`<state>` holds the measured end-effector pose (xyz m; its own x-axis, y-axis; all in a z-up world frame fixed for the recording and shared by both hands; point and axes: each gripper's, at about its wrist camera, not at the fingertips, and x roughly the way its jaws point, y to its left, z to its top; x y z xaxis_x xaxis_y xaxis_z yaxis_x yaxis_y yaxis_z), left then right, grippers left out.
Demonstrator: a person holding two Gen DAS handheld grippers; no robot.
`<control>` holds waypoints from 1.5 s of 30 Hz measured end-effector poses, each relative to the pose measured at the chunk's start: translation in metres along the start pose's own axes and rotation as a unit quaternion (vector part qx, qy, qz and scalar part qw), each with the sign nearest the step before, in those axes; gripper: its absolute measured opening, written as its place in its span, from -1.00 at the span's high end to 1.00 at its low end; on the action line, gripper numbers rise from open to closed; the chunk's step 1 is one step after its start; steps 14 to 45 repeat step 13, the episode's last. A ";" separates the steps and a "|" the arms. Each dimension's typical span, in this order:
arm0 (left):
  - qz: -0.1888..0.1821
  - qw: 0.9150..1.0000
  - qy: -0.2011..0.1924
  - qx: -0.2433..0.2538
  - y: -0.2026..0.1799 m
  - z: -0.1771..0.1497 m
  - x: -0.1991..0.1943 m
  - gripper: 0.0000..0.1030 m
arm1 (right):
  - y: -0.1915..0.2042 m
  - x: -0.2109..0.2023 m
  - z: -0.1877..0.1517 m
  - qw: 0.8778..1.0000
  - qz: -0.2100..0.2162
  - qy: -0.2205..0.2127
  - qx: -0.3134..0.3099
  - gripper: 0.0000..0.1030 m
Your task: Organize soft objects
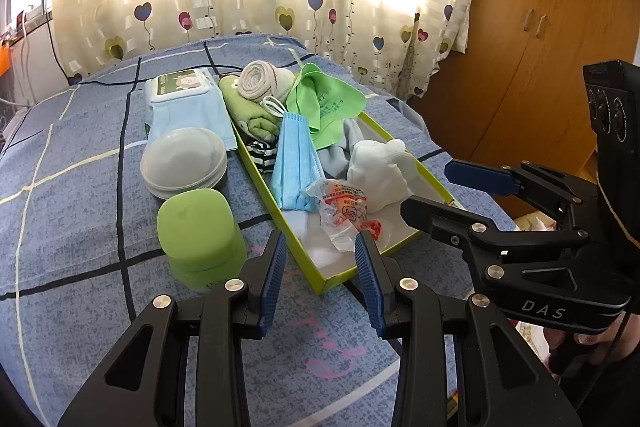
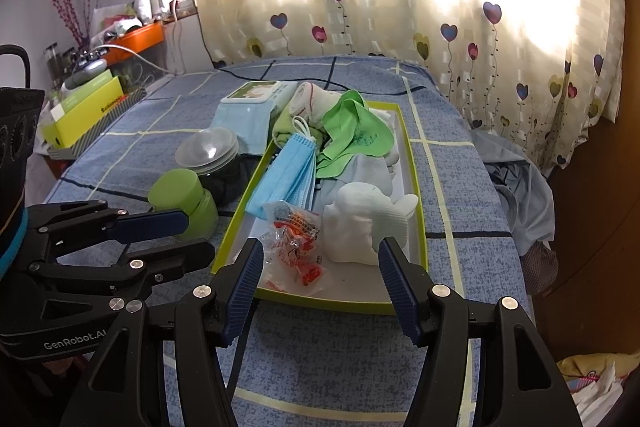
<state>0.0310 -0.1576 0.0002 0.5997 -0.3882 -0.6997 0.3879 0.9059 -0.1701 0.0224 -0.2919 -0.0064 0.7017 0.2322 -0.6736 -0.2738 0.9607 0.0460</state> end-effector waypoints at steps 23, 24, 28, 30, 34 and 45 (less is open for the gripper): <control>-0.004 1.000 -0.001 0.001 -0.001 -0.001 0.001 0.28 | -0.002 0.000 0.000 1.000 0.000 0.001 0.000 -0.17; -0.004 1.000 -0.001 0.001 -0.001 -0.001 0.001 0.28 | -0.002 0.000 0.000 1.000 0.000 0.001 0.000 -0.17; -0.004 1.000 -0.001 0.001 -0.001 -0.001 0.001 0.28 | -0.002 0.000 0.000 1.000 0.000 0.001 0.000 -0.17; -0.004 1.000 -0.001 0.001 -0.001 -0.001 0.001 0.28 | -0.002 0.000 0.000 1.000 0.000 0.001 0.000 -0.17; -0.004 1.000 -0.001 0.001 -0.001 -0.001 0.001 0.28 | -0.002 0.000 0.000 1.000 0.000 0.001 0.000 -0.17; -0.004 1.000 -0.001 0.001 -0.001 -0.001 0.001 0.28 | -0.002 0.000 0.000 1.000 0.000 0.001 0.000 -0.17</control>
